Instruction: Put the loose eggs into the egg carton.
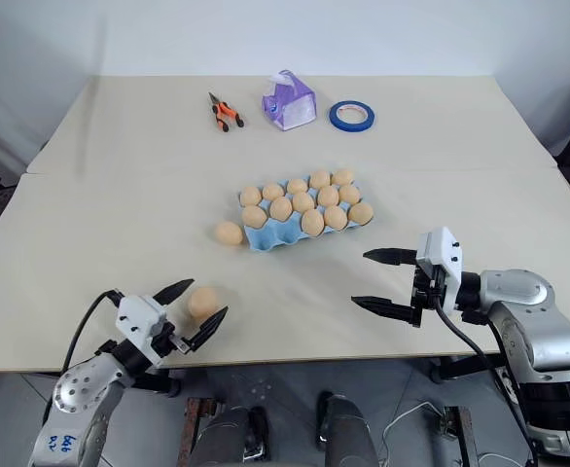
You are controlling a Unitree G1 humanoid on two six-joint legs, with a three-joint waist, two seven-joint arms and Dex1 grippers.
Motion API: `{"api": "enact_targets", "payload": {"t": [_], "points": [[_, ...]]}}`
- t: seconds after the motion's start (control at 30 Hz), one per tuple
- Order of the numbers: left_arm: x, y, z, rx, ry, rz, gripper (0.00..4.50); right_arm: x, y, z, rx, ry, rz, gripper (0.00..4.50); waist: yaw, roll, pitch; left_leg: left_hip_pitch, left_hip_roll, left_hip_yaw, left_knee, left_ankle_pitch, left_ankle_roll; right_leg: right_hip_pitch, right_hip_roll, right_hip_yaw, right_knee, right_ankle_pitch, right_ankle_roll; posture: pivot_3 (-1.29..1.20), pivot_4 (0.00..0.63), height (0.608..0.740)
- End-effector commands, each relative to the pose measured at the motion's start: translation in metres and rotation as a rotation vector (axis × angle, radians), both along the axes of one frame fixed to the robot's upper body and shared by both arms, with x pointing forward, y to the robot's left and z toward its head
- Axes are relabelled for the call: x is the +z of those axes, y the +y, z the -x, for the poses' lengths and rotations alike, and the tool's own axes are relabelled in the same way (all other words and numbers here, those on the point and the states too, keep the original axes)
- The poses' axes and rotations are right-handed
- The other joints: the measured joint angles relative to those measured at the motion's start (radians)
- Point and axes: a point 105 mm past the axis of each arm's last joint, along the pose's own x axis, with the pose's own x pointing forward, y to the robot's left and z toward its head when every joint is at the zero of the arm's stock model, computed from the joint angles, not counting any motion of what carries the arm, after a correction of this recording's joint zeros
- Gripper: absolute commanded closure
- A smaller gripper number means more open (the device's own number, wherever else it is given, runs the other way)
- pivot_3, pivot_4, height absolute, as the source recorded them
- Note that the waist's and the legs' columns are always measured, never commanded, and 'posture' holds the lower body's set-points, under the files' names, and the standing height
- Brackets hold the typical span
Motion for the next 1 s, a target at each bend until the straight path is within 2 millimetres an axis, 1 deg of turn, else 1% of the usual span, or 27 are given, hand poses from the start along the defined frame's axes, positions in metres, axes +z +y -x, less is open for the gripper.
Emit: {"api": "enact_targets", "payload": {"t": [0.03,0.1,0.17,0.23,0.27,0.3,0.47,0.57,0.67,0.77,0.83,0.87,0.93,1.0], "points": [[-0.002,-0.002,-0.003,0.018,0.013,-0.049,0.41,0.006,0.003,0.002,0.001,-0.038,-0.001,0.00,0.000,0.000,0.000,0.000,0.000,0.000,0.000,0.000,0.000,0.000,0.000,0.000,0.000,0.000,0.000,0.00,0.150,0.740],[-0.004,-0.001,-0.005,0.028,0.030,-0.050,0.92,0.006,0.003,0.002,-0.004,-0.040,0.000,0.00,0.000,0.000,0.000,0.000,0.000,0.000,0.000,0.000,0.000,0.000,0.000,0.000,0.000,0.000,0.000,0.00,0.150,0.740],[-0.004,-0.001,-0.005,0.027,0.033,-0.051,1.60,0.007,0.003,0.002,-0.010,-0.042,-0.001,0.00,0.001,0.000,0.000,0.000,0.000,0.000,0.000,0.000,0.000,0.000,0.000,0.000,0.001,0.000,0.000,0.00,0.150,0.740],[-0.003,-0.002,-0.006,0.023,0.032,-0.052,2.19,0.007,0.002,0.001,-0.016,-0.043,0.001,0.00,0.001,0.000,0.000,0.000,0.000,0.000,0.000,0.000,0.000,0.000,0.000,0.000,0.001,0.000,0.000,0.00,0.150,0.740],[-0.002,-0.002,-0.007,0.023,0.032,-0.052,2.46,0.007,0.002,0.001,-0.017,-0.043,0.002,0.00,0.001,0.000,0.000,0.000,0.000,0.000,0.000,0.000,0.000,0.000,0.000,0.000,0.001,0.000,0.000,0.00,0.150,0.740],[0.001,-0.004,-0.008,0.017,0.024,-0.045,2.62,0.007,0.002,0.001,-0.019,-0.044,0.003,0.00,0.001,0.000,0.000,0.000,0.000,0.000,0.000,0.000,0.000,0.000,0.000,0.000,0.001,0.000,0.000,0.00,0.150,0.740],[0.028,-0.025,-0.022,-0.010,-0.053,0.043,2.76,0.007,0.002,0.001,-0.029,-0.046,0.002,0.00,0.007,0.000,0.000,0.000,0.000,0.000,0.002,0.000,0.000,0.000,0.000,0.000,0.002,0.000,0.000,0.00,0.150,0.740],[0.057,-0.041,-0.037,-0.047,-0.185,0.120,2.76,0.007,0.003,0.002,-0.033,-0.047,0.000,0.00,0.022,0.000,0.000,0.000,0.000,0.000,0.003,0.000,0.000,0.000,0.000,0.000,0.003,0.000,0.000,0.00,0.150,0.740],[0.076,-0.055,-0.052,-0.076,-0.237,0.157,2.76,0.008,0.003,0.002,-0.040,-0.049,-0.002,0.00,0.027,0.000,0.000,0.000,0.000,0.000,0.005,0.000,0.000,0.000,0.000,0.000,0.005,0.000,0.000,0.00,0.150,0.740],[0.088,-0.073,-0.068,-0.099,-0.255,0.161,2.76,0.008,0.002,0.003,-0.045,-0.052,-0.003,0.00,0.032,0.000,0.000,0.000,0.000,0.000,0.007,0.000,0.001,0.001,0.000,0.000,0.006,0.000,0.000,0.00,0.150,0.740],[0.092,-0.080,-0.077,-0.100,-0.259,0.157,2.76,0.008,0.002,0.004,-0.047,-0.054,-0.005,0.00,0.033,0.000,0.000,0.000,0.000,0.000,0.008,0.000,0.002,0.001,0.000,0.000,0.007,0.001,0.001,0.00,0.150,0.740],[0.094,-0.086,-0.086,-0.091,-0.268,0.152,2.76,0.010,0.002,0.004,-0.053,-0.061,-0.017,0.00,0.033,0.000,0.000,-0.001,0.000,0.000,0.008,0.002,0.004,0.001,0.000,0.000,0.007,0.001,0.001,0.00,0.150,0.740],[0.095,-0.098,-0.104,-0.066,-0.266,0.151,2.76,0.012,0.001,0.006,-0.060,-0.080,-0.037,0.00,0.040,0.000,0.000,-0.001,0.000,0.000,0.009,0.003,0.007,0.001,0.000,0.000,0.007,0.001,0.001,0.00,0.150,0.740],[0.094,-0.107,-0.115,-0.060,-0.266,0.146,2.76,0.014,0.000,0.007,-0.067,-0.102,-0.058,0.00,0.047,0.000,0.000,-0.001,0.000,-0.001,0.011,0.003,0.007,0.001,0.000,-0.002,0.008,0.001,0.001,0.00,0.150,0.740]]}}
